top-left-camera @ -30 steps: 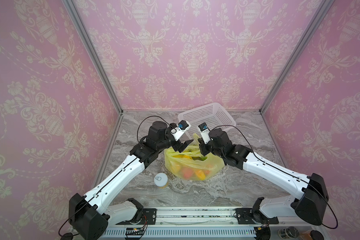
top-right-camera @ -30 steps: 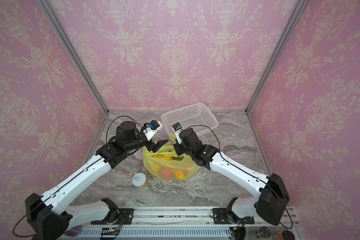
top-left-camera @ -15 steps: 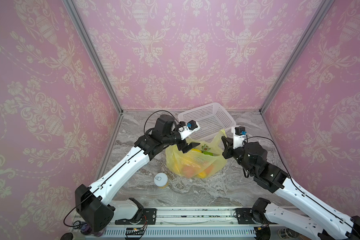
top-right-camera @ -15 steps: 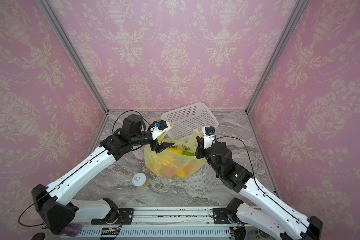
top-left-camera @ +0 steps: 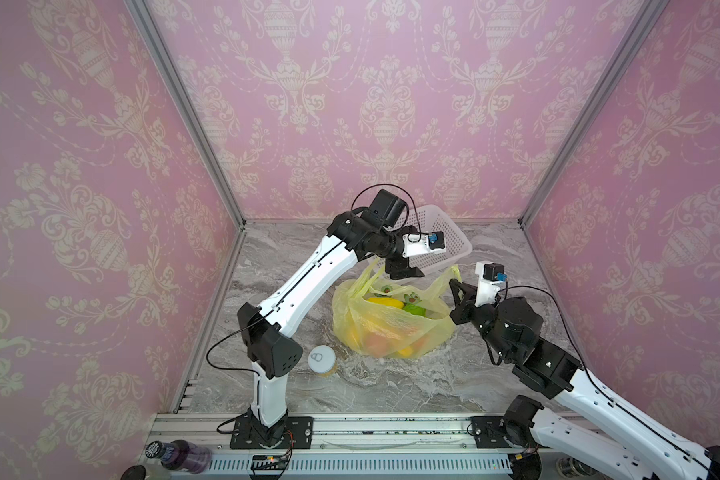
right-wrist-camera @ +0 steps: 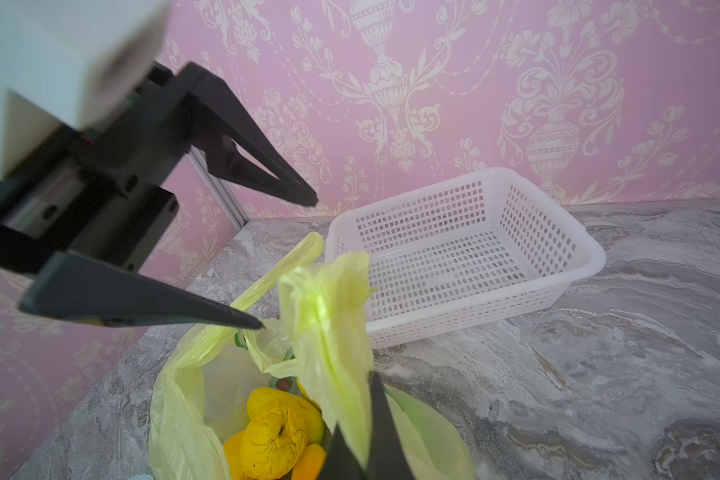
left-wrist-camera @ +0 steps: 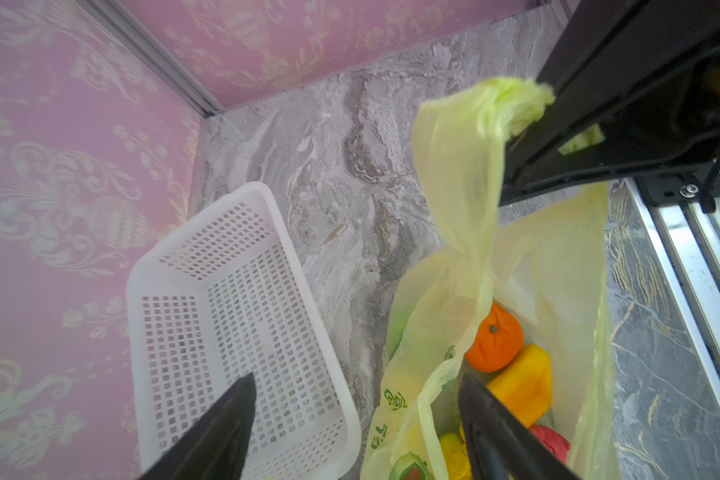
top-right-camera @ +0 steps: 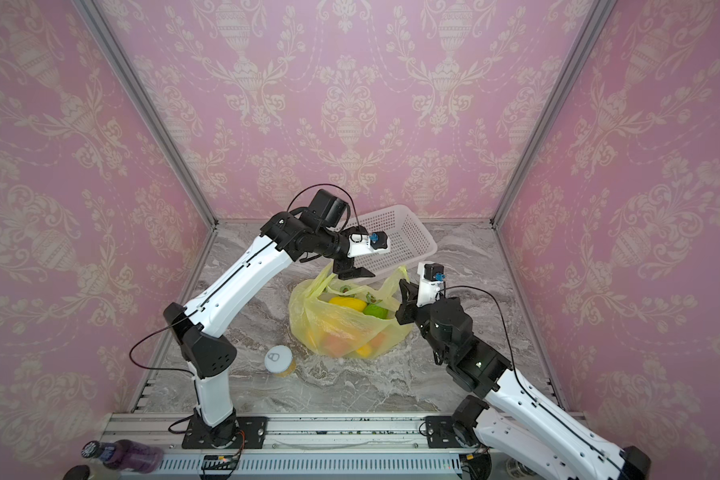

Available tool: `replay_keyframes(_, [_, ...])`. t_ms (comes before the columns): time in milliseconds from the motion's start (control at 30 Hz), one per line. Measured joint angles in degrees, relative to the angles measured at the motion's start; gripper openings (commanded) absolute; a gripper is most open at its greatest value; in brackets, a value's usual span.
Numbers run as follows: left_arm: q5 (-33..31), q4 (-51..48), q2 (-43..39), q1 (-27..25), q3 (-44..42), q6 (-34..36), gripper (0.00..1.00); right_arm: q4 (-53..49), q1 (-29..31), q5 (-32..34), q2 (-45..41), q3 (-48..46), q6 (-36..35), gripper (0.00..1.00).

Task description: Untie the knot of the plastic bag and take out the fruit

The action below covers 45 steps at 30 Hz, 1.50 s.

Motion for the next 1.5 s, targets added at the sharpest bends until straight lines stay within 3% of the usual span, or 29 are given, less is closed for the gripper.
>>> replay_keyframes(200, [-2.60,-18.34,17.73,-1.07,21.64,2.51,0.69,0.42,-0.35,0.00,-0.04,-0.37,0.35,0.00])
replay_keyframes(367, [-4.52,-24.33,19.41,-0.94,22.71,2.69,0.69,0.39,-0.46,0.02,-0.04,-0.39,0.35,0.00])
replay_keyframes(500, [-4.83,-21.66,14.80,-0.68,14.32,2.69,0.72,0.39,-0.98,0.24,-0.07,-0.52,0.37,0.00])
replay_keyframes(733, [-4.90,-6.75,-3.67,0.59,-14.64,2.69,0.82,0.39,-1.64,0.61,-0.68,-1.44,0.37,0.00])
replay_keyframes(833, [-4.90,-0.37,-8.87,0.59,-23.17,2.69,0.86,0.39,-1.84,0.59,-0.87,-1.46,0.39,0.00])
replay_keyframes(933, [-5.35,4.26,-9.84,0.57,-26.32,2.67,0.86,0.39,-1.84,0.42,-0.87,-1.46,0.44,0.00])
replay_keyframes(1167, [-10.51,8.57,-4.42,0.57,-23.61,1.99,0.79,0.44,-1.84,-0.07,-1.31,-1.46,0.57,0.00])
replay_keyframes(1300, [-12.11,8.41,-0.57,0.59,-20.92,1.46,0.65,0.42,-1.84,-0.26,-1.31,-1.46,0.57,0.00])
replay_keyframes(1500, [-12.52,6.16,0.59,0.59,-17.38,0.55,0.00,0.42,-1.84,-0.48,-1.84,-1.49,0.57,0.00])
